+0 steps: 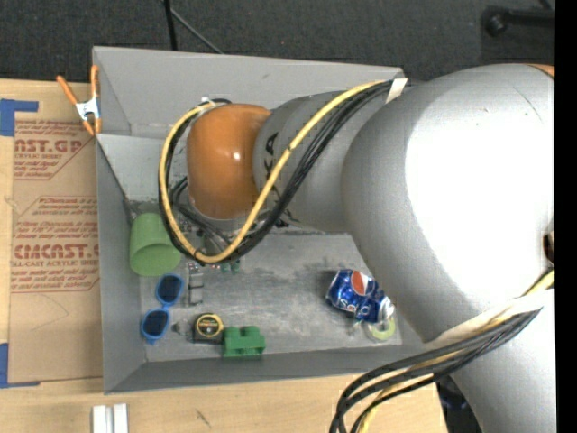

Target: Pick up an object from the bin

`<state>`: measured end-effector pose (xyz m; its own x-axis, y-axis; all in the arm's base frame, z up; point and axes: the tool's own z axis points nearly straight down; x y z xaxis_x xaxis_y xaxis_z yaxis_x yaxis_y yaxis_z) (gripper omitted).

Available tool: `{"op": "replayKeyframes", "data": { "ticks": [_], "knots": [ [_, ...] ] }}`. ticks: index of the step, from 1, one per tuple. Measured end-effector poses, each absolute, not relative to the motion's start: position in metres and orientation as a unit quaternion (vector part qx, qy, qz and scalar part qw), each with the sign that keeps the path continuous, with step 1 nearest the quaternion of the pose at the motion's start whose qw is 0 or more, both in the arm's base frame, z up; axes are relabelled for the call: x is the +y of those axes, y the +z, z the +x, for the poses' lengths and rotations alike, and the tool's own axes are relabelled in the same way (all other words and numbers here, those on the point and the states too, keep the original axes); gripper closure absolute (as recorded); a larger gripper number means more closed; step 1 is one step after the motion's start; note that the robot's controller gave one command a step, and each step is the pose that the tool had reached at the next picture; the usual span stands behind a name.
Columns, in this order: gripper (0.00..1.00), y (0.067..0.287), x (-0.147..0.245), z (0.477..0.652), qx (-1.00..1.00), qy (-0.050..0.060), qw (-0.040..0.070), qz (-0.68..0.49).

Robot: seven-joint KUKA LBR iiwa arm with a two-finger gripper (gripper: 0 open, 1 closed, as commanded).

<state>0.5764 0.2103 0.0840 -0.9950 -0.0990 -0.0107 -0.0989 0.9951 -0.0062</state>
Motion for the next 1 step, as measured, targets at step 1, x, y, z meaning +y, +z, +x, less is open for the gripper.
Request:
{"op": "replayKeyframes", "data": {
  "ticks": [1],
  "knots": [
    [0.00,0.0773,0.2231,0.5602,0.979,0.001,0.001,-0.206]
  ]
}}
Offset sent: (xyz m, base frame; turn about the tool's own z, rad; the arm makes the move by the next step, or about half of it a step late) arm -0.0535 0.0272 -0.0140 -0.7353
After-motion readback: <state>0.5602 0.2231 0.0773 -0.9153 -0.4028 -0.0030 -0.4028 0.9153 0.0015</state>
